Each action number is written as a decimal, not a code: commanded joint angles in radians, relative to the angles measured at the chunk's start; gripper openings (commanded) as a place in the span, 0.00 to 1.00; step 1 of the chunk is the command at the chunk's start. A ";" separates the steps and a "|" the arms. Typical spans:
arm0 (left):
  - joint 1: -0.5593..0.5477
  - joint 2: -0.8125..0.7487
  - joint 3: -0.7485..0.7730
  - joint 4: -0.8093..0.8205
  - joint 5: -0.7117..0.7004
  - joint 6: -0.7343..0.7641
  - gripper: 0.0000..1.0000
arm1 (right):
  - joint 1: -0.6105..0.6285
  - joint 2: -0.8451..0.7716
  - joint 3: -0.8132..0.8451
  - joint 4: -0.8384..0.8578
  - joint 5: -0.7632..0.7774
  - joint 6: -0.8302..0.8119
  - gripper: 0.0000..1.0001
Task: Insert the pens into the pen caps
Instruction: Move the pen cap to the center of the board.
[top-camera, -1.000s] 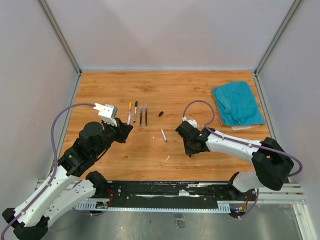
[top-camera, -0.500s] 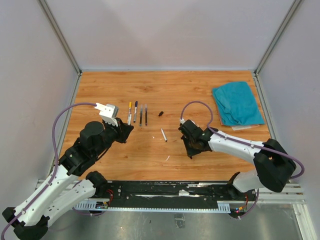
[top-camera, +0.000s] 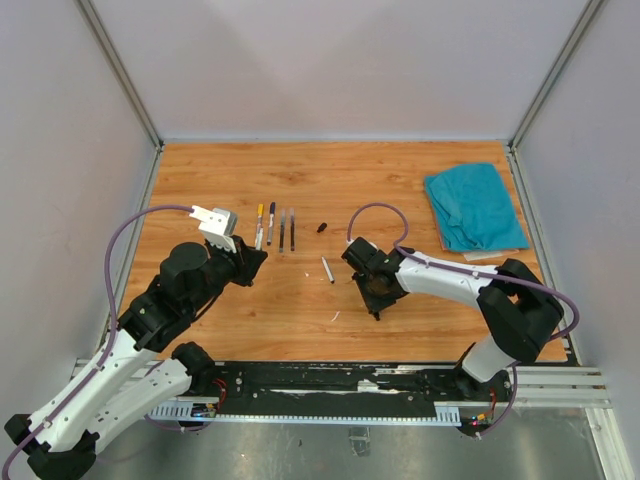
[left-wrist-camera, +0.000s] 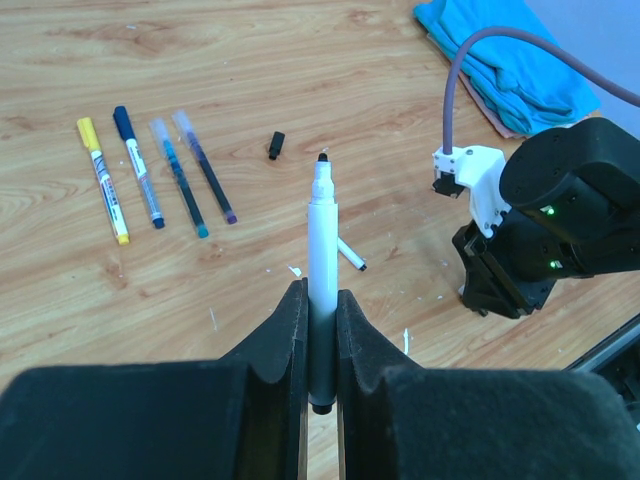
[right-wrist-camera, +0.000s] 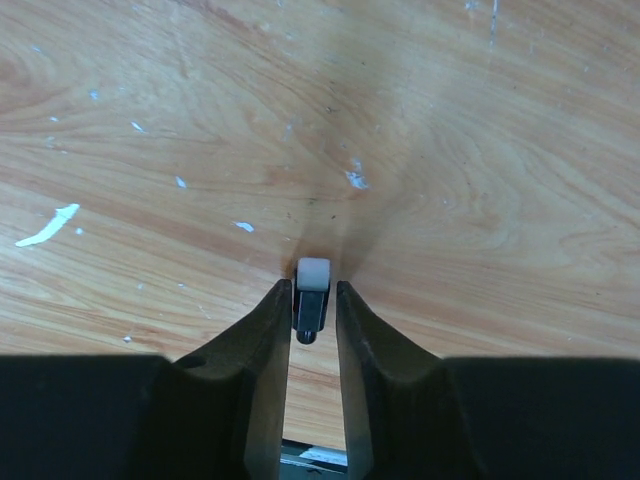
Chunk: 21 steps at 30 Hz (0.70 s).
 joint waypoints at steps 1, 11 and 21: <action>0.005 -0.003 -0.002 0.022 0.010 0.021 0.01 | 0.014 0.008 0.025 -0.062 0.038 0.011 0.28; 0.005 -0.004 -0.002 0.023 0.009 0.021 0.01 | 0.015 0.013 0.021 -0.070 0.021 0.027 0.31; 0.005 -0.010 -0.002 0.021 0.006 0.021 0.00 | 0.014 0.046 0.020 -0.045 -0.013 0.006 0.27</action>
